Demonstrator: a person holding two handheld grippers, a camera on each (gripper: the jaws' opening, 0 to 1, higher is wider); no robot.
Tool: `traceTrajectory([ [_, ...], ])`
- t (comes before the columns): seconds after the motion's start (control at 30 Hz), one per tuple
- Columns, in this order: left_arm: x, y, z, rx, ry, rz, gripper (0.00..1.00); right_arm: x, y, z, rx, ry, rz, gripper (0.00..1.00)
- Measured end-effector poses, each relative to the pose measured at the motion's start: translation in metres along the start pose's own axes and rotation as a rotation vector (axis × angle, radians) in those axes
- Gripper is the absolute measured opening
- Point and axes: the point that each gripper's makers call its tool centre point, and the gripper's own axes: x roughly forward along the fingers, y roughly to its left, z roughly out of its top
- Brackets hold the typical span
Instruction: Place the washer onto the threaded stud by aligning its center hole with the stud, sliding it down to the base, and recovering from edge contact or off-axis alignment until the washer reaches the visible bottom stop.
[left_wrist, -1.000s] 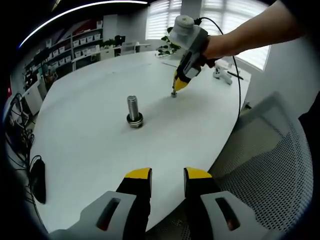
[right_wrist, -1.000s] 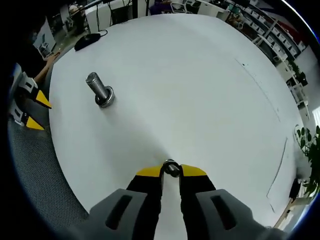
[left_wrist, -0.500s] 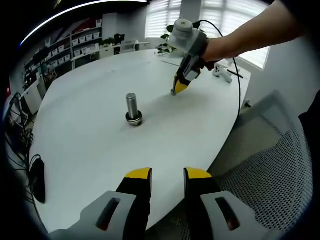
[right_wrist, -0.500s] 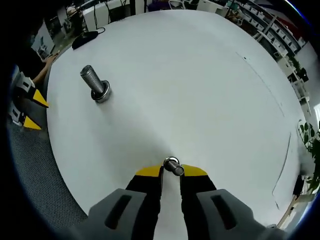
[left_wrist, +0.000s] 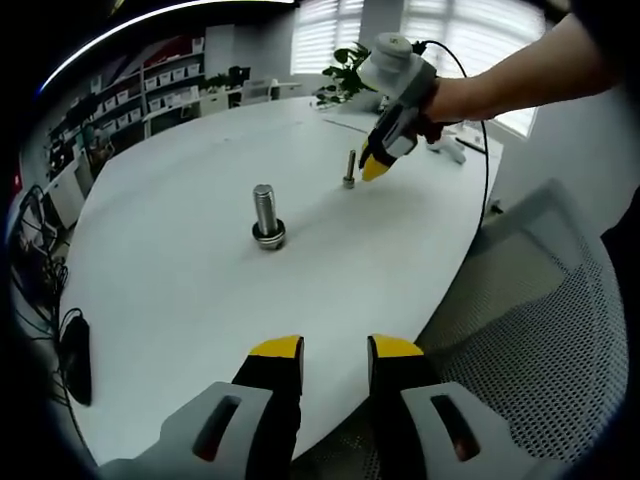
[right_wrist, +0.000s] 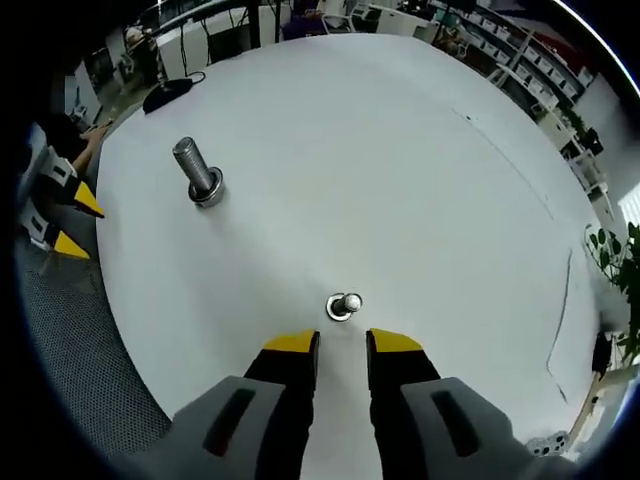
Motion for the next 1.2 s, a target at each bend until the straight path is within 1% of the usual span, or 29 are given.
traceTrajectory([
  [0.33,0.0,0.0,-0.002,0.001,0.007,0.004,0.24,-0.016,0.001,-0.012,0.065,-0.072,-0.016,0.26],
  [0.47,0.0,0.0,-0.002,0.001,0.008,0.005,0.24,-0.026,0.006,-0.012,0.1,-0.13,-0.014,0.27],
  [0.73,0.001,-0.001,-0.002,0.007,0.012,-0.001,0.24,-0.043,0.017,-0.021,0.148,-0.204,-0.018,0.29],
  [0.87,0.0,0.0,0.0,0.002,0.004,0.001,0.24,-0.053,0.023,-0.025,0.212,-0.275,-0.012,0.31],
  [0.9,0.0,0.0,0.0,0.0,0.004,0.002,0.24,-0.055,0.025,-0.027,0.218,-0.284,-0.011,0.31],
  [1.0,-0.001,0.001,0.001,-0.001,-0.002,0.004,0.24,-0.06,0.029,-0.039,0.225,-0.279,-0.012,0.32],
  [1.2,-0.001,0.002,0.001,-0.006,-0.008,0.012,0.24,-0.072,0.031,-0.047,0.267,-0.32,-0.02,0.33],
])
